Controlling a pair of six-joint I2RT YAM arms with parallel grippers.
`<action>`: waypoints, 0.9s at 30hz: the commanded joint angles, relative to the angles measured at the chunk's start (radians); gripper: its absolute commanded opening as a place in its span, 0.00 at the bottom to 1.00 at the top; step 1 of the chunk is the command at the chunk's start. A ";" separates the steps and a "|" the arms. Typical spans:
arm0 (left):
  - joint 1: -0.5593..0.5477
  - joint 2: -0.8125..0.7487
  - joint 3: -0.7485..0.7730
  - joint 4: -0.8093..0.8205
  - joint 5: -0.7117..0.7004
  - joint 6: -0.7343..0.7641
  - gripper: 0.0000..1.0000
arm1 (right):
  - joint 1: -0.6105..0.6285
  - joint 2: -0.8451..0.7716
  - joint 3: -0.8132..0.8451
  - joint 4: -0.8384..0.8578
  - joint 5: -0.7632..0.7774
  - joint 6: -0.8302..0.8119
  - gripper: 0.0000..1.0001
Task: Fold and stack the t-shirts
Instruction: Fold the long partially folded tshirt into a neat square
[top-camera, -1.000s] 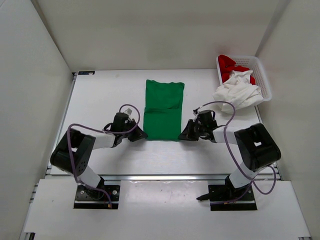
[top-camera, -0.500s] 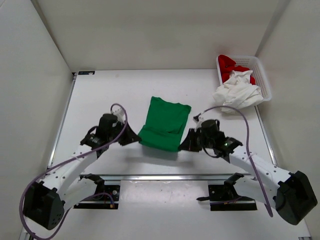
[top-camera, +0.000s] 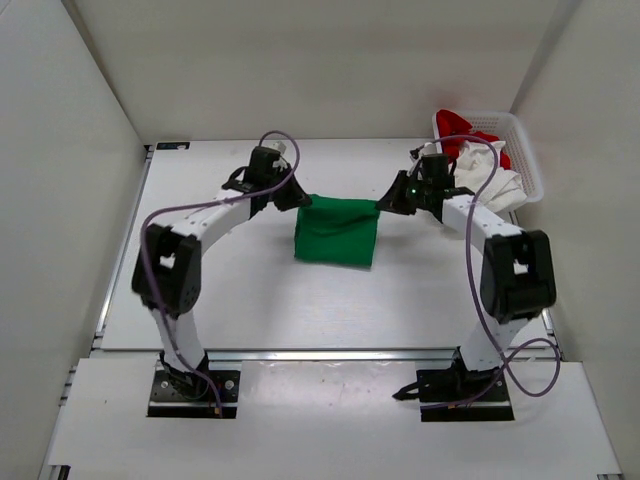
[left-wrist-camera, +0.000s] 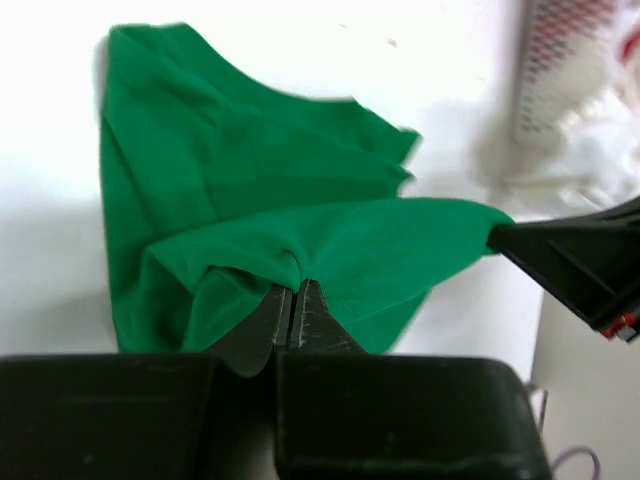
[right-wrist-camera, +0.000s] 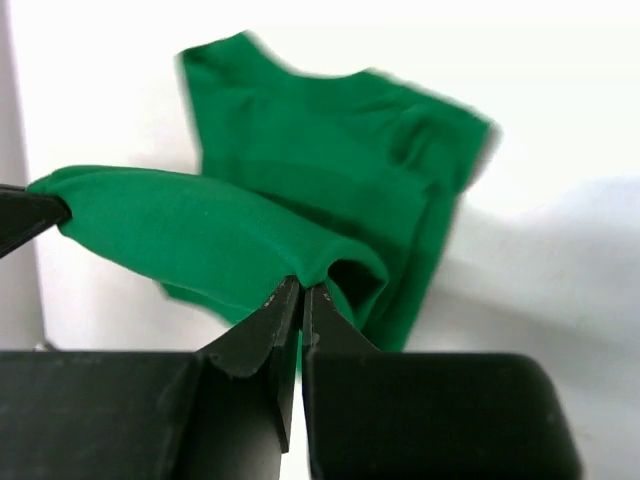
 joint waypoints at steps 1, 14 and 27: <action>0.016 0.099 0.125 -0.010 -0.017 0.001 0.00 | -0.035 0.104 0.099 -0.004 -0.015 -0.039 0.00; 0.114 0.203 0.198 0.088 0.016 -0.031 0.59 | -0.023 0.291 0.391 -0.093 0.051 -0.085 0.31; -0.038 -0.013 -0.268 0.390 0.071 -0.115 0.44 | 0.106 0.232 0.209 0.067 -0.058 -0.056 0.00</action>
